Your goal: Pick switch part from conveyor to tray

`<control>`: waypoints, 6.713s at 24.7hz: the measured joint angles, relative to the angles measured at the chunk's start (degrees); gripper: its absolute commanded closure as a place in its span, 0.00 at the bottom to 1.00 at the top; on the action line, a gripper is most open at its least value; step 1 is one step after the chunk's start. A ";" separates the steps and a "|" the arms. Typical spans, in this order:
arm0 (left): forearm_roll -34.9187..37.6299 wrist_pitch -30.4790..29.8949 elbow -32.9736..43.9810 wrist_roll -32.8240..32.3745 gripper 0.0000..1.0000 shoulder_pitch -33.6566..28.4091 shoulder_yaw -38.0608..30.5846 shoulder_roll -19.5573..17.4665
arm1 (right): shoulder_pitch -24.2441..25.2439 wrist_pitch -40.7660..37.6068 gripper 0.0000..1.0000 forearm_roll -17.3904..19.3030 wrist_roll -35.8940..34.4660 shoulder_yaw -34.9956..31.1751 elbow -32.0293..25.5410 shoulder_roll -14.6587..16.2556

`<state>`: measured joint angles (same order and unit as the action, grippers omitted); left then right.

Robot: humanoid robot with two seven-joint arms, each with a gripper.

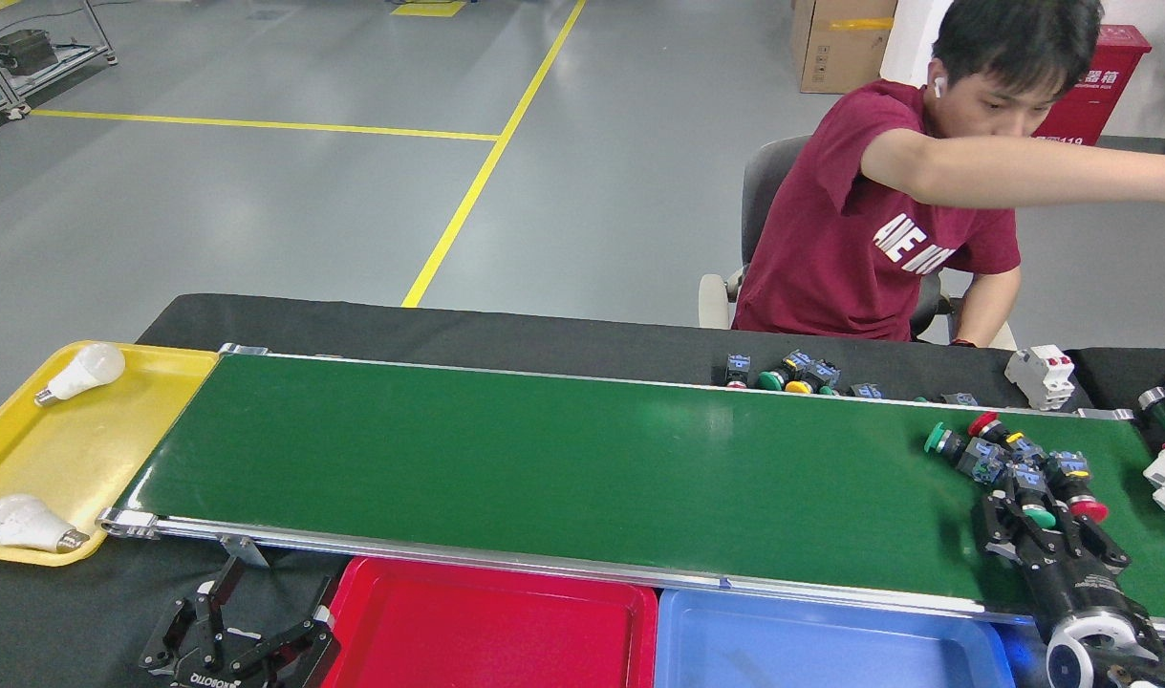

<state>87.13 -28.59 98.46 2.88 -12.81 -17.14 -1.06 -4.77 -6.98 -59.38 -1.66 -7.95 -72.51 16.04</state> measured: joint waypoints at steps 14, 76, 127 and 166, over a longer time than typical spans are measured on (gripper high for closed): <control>0.01 0.00 -0.02 0.02 0.00 0.40 0.17 -0.27 | 6.78 -14.80 0.27 -0.76 8.45 25.68 -25.66 -4.29; 1.83 -0.04 -6.10 -0.38 0.00 9.31 5.80 -0.81 | -16.45 26.97 0.99 -4.11 5.82 30.85 8.41 -6.95; 8.00 24.03 -27.08 -15.43 0.00 33.53 35.07 9.51 | 12.91 23.91 0.03 0.62 -4.58 23.45 -25.31 1.18; -6.00 -13.58 -6.23 -9.47 0.11 12.53 27.30 -12.01 | -10.60 10.07 0.98 3.93 -1.20 24.91 4.18 -0.57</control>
<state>81.13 -42.17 92.23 -6.59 -0.28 10.16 -13.07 -15.37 3.09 -55.46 -2.86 16.96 -68.33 15.47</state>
